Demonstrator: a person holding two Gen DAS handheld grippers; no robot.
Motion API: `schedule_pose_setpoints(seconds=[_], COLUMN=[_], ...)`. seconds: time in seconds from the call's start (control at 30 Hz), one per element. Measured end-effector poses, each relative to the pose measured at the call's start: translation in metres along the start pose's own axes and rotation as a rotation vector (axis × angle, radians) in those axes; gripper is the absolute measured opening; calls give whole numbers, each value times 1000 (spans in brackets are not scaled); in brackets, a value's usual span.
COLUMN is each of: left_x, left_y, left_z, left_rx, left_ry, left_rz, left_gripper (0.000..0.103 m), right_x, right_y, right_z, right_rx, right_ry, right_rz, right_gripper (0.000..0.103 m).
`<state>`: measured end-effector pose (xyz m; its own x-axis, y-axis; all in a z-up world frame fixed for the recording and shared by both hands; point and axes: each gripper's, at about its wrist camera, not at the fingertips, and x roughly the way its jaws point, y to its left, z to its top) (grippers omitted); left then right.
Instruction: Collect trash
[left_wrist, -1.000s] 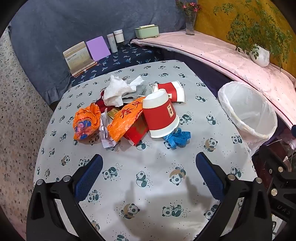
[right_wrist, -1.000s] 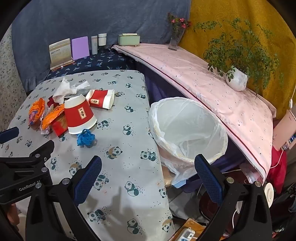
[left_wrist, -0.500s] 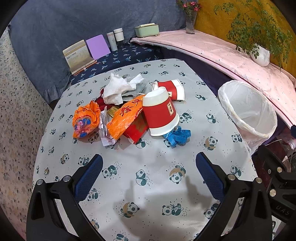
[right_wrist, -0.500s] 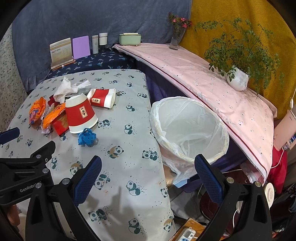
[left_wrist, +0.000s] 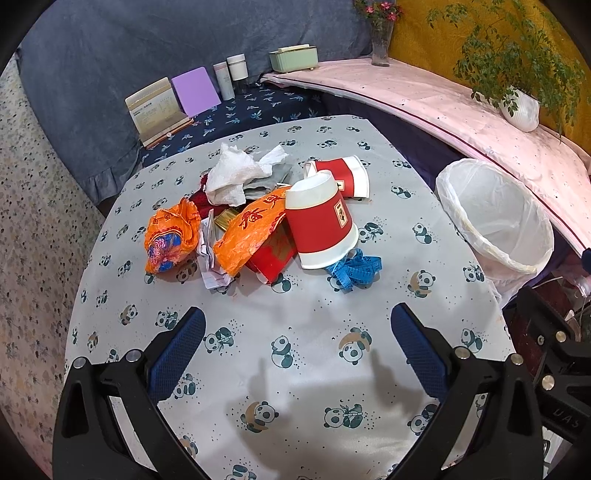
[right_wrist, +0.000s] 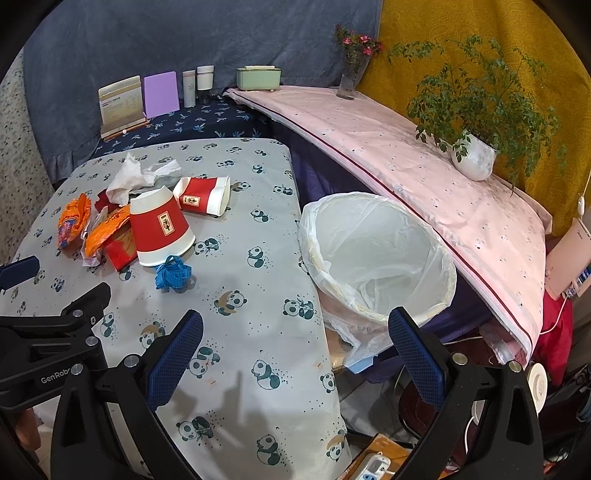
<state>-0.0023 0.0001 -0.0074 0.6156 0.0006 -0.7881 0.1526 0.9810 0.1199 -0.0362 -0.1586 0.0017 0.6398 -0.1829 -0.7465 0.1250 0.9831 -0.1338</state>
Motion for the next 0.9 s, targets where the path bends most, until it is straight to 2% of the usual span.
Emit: schedule_pose_setpoints(seconds=[0.9], left_x=[0], left_y=[-2], left_z=[1], left_rx=[1], left_ry=[-1], left_rz=[1], left_gripper=[96], right_x=[-2], right_y=[-3], right_z=[1], right_rx=[14], right_ry=[-12], right_rz=[-3], right_gripper=[96])
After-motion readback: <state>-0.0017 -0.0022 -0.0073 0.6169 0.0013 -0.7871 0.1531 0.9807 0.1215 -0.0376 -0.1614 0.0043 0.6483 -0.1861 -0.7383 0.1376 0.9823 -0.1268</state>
